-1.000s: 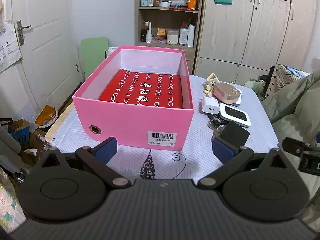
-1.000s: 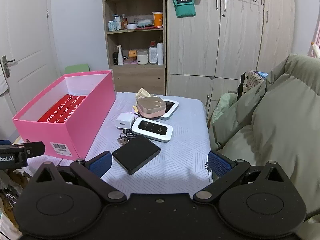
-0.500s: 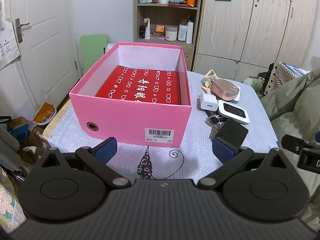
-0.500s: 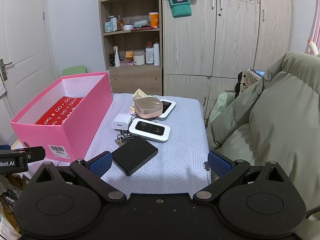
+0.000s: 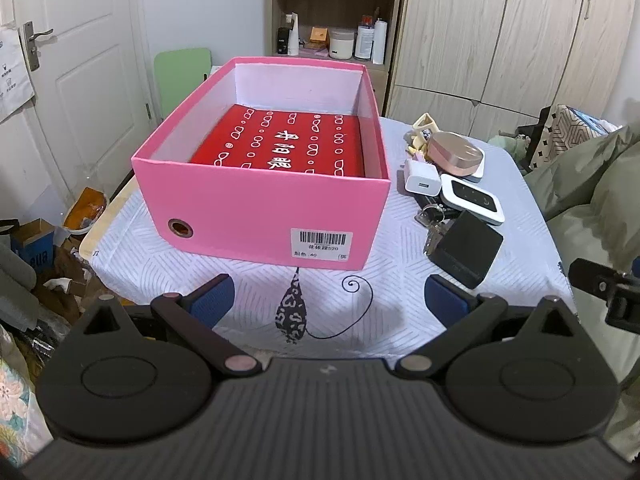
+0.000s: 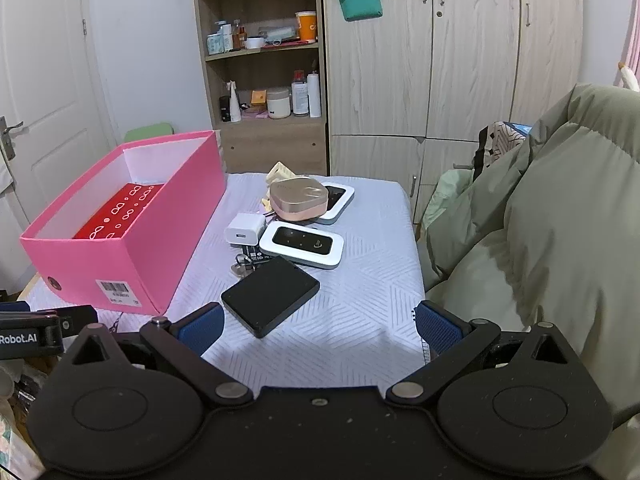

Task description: Organize rigid objects

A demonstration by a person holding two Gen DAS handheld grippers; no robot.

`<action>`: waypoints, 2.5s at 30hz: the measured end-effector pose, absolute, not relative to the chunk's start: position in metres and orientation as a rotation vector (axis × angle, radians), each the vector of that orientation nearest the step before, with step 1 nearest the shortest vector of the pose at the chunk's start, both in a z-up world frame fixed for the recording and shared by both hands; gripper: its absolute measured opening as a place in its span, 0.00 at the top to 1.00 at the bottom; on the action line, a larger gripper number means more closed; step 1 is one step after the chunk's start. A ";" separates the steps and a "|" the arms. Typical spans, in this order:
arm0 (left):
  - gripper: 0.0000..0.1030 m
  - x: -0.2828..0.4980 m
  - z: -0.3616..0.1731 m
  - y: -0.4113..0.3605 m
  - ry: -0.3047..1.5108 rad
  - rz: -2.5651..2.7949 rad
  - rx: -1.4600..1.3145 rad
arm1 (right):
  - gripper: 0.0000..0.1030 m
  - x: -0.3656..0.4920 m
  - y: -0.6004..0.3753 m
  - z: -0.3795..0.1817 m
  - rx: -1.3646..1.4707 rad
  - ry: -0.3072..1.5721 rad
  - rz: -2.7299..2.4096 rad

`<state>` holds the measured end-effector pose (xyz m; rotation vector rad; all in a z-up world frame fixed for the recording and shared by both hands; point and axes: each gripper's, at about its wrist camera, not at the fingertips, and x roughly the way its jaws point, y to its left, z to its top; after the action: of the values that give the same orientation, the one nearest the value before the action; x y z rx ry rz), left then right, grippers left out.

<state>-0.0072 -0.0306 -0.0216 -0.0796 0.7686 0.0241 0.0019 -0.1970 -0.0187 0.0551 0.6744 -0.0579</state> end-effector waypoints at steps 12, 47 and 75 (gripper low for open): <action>0.00 -0.009 -0.020 -0.026 0.776 0.001 -0.074 | 0.00 -0.003 -0.191 -0.019 0.064 0.645 -0.021; 0.36 0.144 0.046 0.071 0.859 -0.109 0.179 | 0.20 0.118 -0.184 -0.104 0.360 0.868 0.031; 0.91 0.208 -0.027 0.142 0.859 -0.157 0.066 | 0.30 0.130 -0.168 -0.060 0.321 0.701 -0.102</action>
<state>0.2079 0.1421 -0.0267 0.0656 0.8586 -0.1566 0.1304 -0.1682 -0.0597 0.3211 0.7010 -0.1022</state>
